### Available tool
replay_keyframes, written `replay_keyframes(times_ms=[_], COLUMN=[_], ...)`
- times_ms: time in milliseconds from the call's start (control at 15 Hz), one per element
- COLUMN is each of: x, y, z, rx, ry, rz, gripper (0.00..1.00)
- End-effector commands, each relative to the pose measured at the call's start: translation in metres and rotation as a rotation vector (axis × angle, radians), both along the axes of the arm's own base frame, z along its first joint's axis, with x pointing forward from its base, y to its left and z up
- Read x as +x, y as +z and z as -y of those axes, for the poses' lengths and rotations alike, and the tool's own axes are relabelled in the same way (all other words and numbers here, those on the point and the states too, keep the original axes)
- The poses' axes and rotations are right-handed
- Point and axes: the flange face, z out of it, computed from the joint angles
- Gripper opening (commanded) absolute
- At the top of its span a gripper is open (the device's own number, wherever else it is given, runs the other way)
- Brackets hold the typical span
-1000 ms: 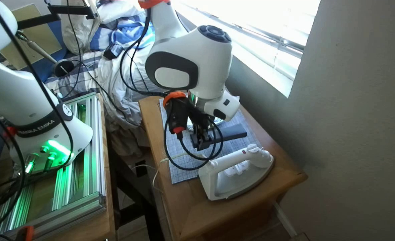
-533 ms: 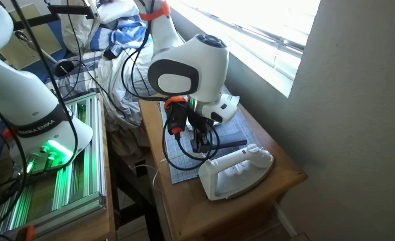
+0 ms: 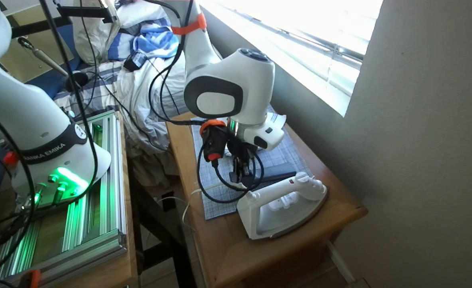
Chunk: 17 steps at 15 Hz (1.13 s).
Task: Move the black remote to the right
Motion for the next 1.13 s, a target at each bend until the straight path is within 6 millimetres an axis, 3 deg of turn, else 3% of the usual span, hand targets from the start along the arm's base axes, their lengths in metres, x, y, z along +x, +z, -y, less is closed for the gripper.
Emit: replay_keyframes(times_ms=[0,133,467,933,1000,1067], x=[0.008,0.009,0.0,-0.023,-0.007,-0.009], y=[-0.008,-0.007,0.027,0.097,0.07,0.079], z=[0.002,0.001,0.003,0.028,0.026,0.031], rx=[-0.033,-0.038,-0.001,0.162,0.116,0.12], ry=[0.009,0.018,0.09,0.255,0.209,0.212], rz=[-0.022,-0.024,0.013,0.134,0.095,0.109], gripper=[0.88,0.99,1.0,1.0,1.0,1.0])
